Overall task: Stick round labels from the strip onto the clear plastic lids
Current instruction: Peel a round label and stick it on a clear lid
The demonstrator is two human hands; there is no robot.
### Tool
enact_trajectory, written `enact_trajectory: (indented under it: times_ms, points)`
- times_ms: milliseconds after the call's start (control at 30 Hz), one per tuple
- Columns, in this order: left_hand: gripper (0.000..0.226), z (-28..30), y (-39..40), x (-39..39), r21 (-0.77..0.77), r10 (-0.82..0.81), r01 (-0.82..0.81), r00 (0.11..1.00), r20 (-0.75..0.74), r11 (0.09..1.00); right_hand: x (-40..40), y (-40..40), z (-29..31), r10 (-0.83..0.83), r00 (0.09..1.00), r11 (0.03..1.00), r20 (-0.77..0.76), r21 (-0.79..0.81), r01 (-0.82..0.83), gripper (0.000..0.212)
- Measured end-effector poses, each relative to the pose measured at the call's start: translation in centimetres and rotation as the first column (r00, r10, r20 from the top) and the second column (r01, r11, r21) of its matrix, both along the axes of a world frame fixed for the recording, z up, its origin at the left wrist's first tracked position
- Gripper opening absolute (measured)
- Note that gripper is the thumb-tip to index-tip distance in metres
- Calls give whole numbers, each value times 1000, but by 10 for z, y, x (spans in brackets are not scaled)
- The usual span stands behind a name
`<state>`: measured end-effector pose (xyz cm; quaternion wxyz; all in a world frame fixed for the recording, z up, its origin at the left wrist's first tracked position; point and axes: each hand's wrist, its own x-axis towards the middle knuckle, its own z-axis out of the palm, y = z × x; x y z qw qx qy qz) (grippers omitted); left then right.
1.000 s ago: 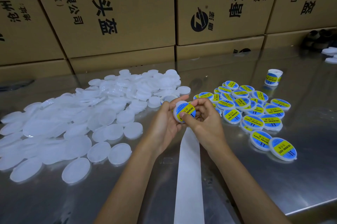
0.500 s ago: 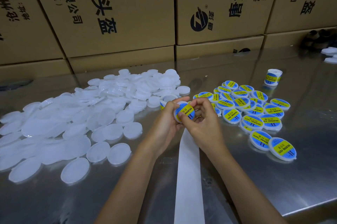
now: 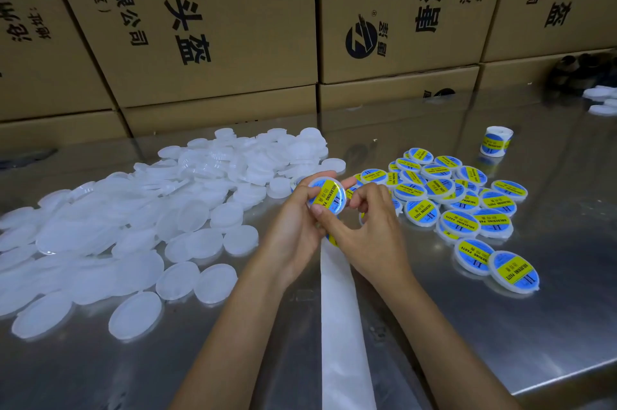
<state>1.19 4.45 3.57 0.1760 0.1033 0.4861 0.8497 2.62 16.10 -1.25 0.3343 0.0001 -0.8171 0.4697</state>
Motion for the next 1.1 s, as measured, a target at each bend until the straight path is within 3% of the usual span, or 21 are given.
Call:
enact_trajectory:
  times_ms: [200, 433, 600, 767, 967, 1100]
  points:
    - [33, -1, -1, -2, -54, -21, 18, 998, -58, 998, 0, -3, 0, 29, 999, 998, 21, 59, -31, 50]
    - [32, -5, -1, -3, -146, -48, 36, 996, -77, 989, -1, 2, 1, 8, 998, 998, 58, -66, -4, 46]
    - [36, -7, -9, -2, -336, 26, -118, 964, -264, 934, -4, 6, 2, -43, 998, 993, 37, -110, 47, 50]
    - [34, -7, -9, -3, -349, 181, -285, 936, -303, 893, -3, 7, 2, 50, 998, 980, 42, -194, -41, 45]
    - [12, -9, -11, -6, -256, 351, -400, 911, -218, 880, 2, 1, 1, 68, 985, 996, 158, 42, -76, 62]
    - [7, -10, -10, -6, -243, 380, -426, 900, -215, 872, 4, 0, 1, 77, 981, 994, 177, 65, -89, 53]
